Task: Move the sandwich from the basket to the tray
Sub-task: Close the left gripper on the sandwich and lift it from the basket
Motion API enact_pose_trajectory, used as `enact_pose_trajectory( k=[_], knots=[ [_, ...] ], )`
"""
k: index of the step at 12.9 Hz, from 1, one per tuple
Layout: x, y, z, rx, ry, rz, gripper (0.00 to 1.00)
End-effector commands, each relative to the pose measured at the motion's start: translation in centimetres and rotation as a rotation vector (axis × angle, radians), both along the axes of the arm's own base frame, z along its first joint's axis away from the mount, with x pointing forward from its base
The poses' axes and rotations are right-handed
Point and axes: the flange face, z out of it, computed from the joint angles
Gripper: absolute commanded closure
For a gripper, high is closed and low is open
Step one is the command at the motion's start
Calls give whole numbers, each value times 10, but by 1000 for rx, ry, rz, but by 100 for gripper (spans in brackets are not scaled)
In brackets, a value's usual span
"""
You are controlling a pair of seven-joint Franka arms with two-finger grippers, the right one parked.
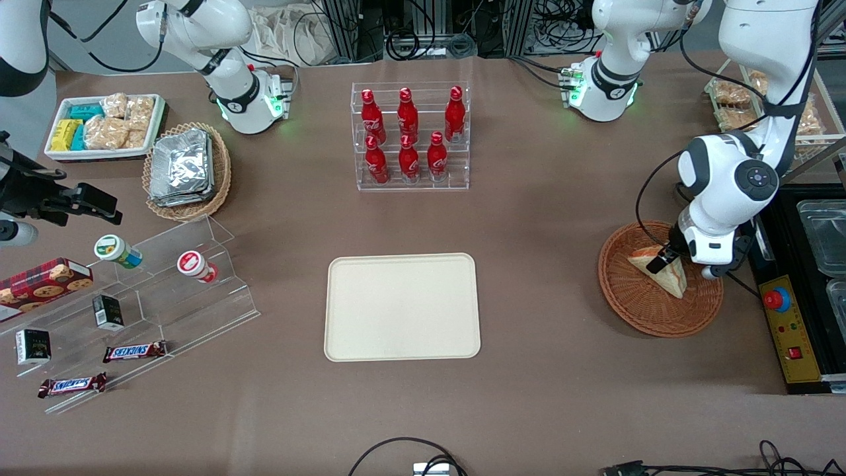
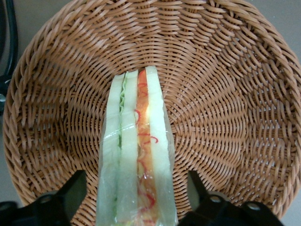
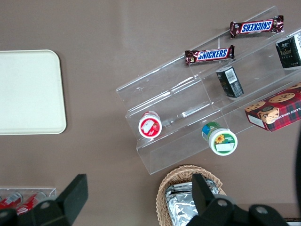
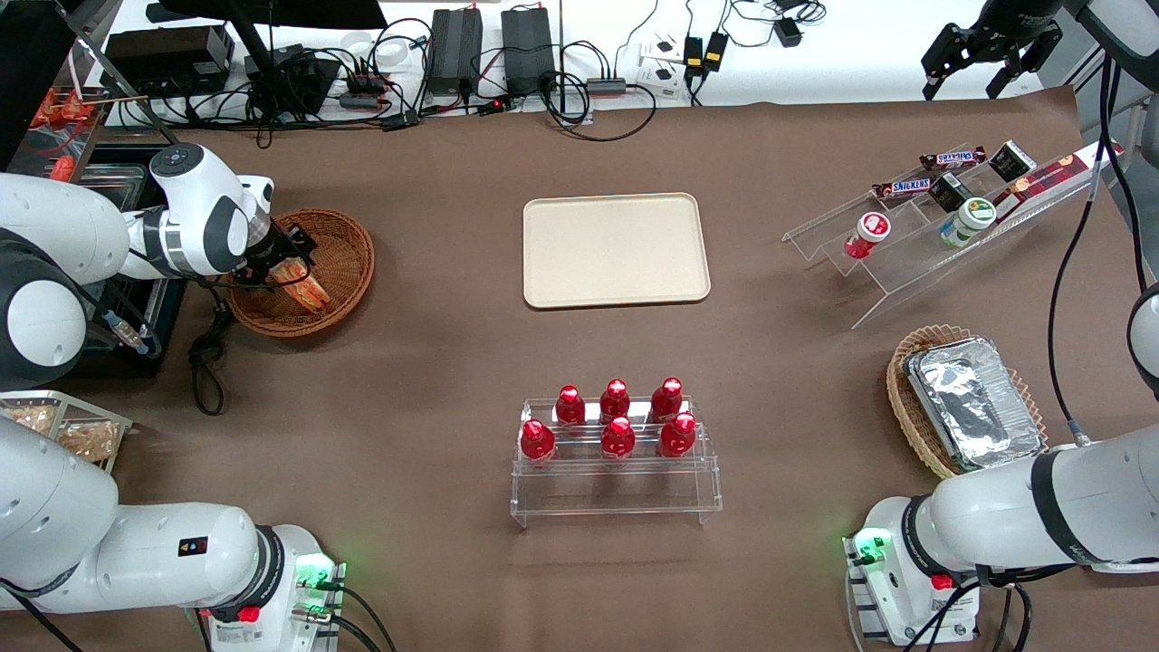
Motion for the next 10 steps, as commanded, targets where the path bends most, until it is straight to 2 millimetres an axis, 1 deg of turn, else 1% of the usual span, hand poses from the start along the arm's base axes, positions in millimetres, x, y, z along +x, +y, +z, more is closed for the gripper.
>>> enact_pose_trajectory(
  k=[1, 2, 6, 9, 10],
  knots=[
    [-1, 0, 0, 1, -15, 9, 72],
    [-1, 1, 1, 1, -17, 9, 79],
    [2, -1, 10, 5, -29, -18, 79],
    [3, -3, 35, 13, -31, -125, 79],
    [6, -3, 51, 15, -26, -152, 79]
  ],
)
